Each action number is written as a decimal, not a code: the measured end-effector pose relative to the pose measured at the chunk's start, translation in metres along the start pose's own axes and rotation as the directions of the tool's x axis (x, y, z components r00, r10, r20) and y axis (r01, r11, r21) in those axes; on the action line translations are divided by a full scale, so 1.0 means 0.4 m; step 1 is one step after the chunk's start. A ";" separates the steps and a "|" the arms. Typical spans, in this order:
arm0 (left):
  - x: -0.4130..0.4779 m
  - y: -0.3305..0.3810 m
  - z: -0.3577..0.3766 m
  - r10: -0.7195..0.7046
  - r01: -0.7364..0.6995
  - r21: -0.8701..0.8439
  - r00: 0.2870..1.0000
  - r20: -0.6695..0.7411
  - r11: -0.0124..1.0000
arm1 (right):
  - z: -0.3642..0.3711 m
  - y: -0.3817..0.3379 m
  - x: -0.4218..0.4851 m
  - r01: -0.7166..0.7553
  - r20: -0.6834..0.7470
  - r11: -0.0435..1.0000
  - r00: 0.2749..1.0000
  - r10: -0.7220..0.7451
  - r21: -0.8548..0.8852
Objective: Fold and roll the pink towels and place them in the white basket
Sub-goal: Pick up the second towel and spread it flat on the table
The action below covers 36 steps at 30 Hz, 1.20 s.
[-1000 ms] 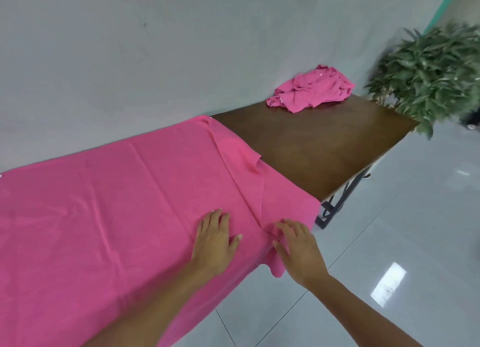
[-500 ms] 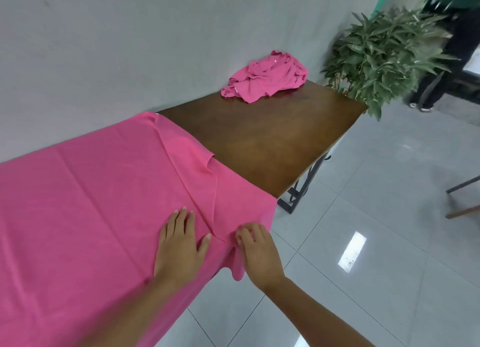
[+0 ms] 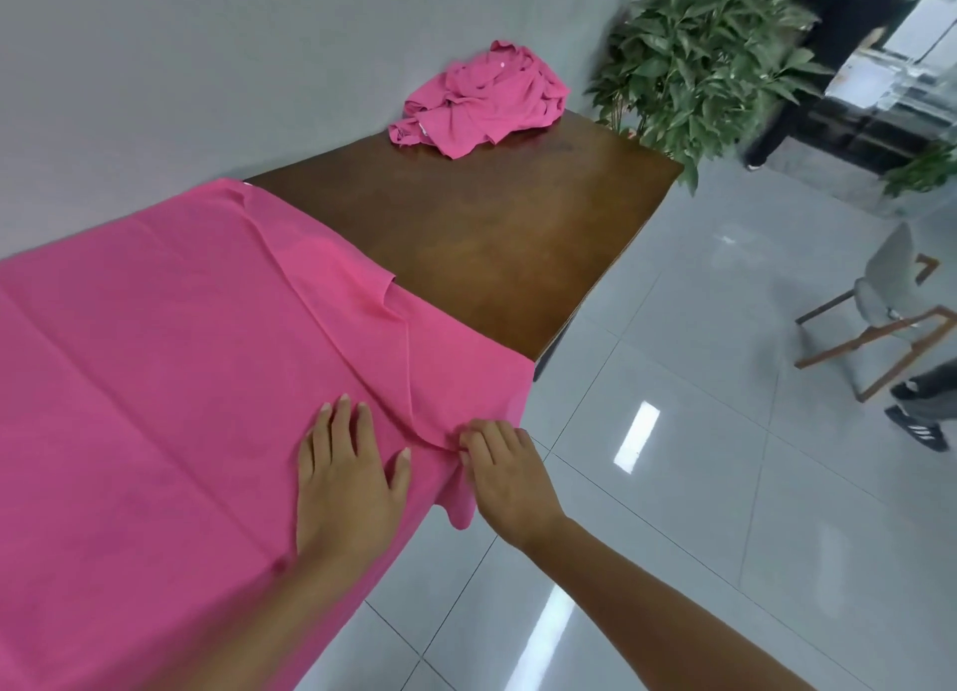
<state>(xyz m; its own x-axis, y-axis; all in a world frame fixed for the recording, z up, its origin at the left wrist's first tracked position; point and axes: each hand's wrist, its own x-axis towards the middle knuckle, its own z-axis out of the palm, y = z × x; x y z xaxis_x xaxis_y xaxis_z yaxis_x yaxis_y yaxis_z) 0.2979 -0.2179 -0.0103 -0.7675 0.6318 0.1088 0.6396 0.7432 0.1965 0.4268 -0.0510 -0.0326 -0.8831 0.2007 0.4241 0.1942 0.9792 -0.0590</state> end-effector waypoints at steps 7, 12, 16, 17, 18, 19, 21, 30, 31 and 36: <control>0.001 0.003 0.004 -0.002 0.002 -0.004 1.000 -0.009 1.000 | -0.010 0.030 0.029 -0.019 0.010 0.997 1.000 0.020 -0.076; -0.003 0.002 -0.002 -0.013 0.013 0.016 1.000 0.006 1.000 | -0.037 0.133 0.093 -0.300 0.017 0.953 0.954 0.300 0.033; -0.001 0.000 -0.001 -0.018 0.018 0.007 1.000 0.002 1.000 | -0.049 0.261 0.163 -0.426 0.114 0.904 0.901 0.419 0.042; 0.000 0.000 -0.001 -0.021 0.021 0.010 1.000 0.007 1.000 | -0.049 0.292 0.181 -0.424 0.134 0.905 0.900 0.416 0.043; 0.000 0.000 -0.001 -0.025 0.024 0.014 1.000 0.013 1.000 | -0.048 0.320 0.198 -0.419 0.154 0.907 0.900 0.407 0.049; 0.001 0.000 0.000 -0.029 0.029 0.018 0.999 0.017 0.999 | -0.045 0.346 0.214 -0.414 0.173 0.909 0.900 0.400 0.055; 0.006 0.004 0.001 -0.046 0.046 0.023 0.999 0.012 0.999 | -0.037 0.390 0.241 -0.390 0.197 0.919 0.907 0.373 0.057; 0.093 0.118 -0.002 -0.342 0.341 -0.027 0.936 -0.076 0.940 | -0.005 0.534 0.324 -0.285 0.267 0.950 0.932 0.244 0.129; 0.107 0.135 0.002 -0.354 0.352 -0.042 0.932 -0.083 0.935 | -0.006 0.546 0.334 -0.272 0.281 0.953 0.933 0.227 0.131; 0.158 0.201 0.032 -0.348 0.346 -0.054 0.936 -0.048 0.937 | -0.016 0.561 0.335 -0.254 0.302 0.945 0.935 0.186 0.208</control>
<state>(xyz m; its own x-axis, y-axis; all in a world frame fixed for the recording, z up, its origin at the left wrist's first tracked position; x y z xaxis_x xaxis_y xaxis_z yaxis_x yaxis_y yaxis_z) 0.3016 -0.1153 -0.0001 -0.9433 0.3222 0.0803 0.3316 0.9027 0.2740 0.3548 0.1952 0.0166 -0.9187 0.3785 0.1128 0.3195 0.8801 -0.3512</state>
